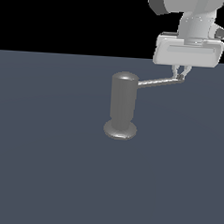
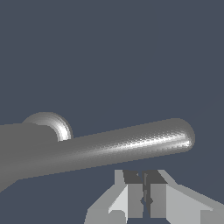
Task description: Turn on the faucet by rotating a designated handle.
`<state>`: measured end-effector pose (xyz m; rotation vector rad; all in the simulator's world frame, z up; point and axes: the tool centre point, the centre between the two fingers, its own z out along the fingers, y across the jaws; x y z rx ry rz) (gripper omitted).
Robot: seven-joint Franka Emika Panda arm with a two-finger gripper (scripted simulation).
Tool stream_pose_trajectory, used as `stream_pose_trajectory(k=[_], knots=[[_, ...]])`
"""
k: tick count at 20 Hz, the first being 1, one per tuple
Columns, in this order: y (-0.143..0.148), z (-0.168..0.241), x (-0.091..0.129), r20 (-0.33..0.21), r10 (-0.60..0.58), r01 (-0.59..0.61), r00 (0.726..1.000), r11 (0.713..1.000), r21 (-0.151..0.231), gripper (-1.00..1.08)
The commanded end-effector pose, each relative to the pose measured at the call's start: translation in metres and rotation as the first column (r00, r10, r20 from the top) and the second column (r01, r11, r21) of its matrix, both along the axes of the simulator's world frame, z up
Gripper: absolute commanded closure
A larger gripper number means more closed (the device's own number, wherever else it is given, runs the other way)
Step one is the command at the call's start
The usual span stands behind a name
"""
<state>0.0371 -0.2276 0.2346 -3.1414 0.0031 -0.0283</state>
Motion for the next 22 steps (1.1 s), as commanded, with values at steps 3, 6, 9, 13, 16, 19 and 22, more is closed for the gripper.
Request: stream_pose_trajectory(k=[3, 6, 9, 13, 16, 19, 22], knots=[[0.007, -0.006, 0.017, -0.003, 0.006, -0.006, 1.000, 1.000, 0.001, 1.08], [0.007, -0.006, 0.025, -0.004, 0.004, -0.004, 1.000, 1.000, 0.001, 1.08], [0.007, -0.007, 0.033, -0.005, 0.002, -0.002, 1.000, 1.000, 0.001, 1.08], [0.007, -0.008, 0.043, -0.007, -0.001, 0.001, 1.000, 1.000, 0.001, 1.08], [0.007, -0.009, 0.050, -0.009, -0.003, 0.003, 1.000, 1.000, 0.001, 1.08], [0.008, -0.010, 0.058, -0.010, -0.005, 0.005, 1.000, 1.000, 0.001, 1.08], [0.008, -0.011, 0.065, -0.011, -0.006, 0.006, 1.000, 1.000, 0.001, 1.08]])
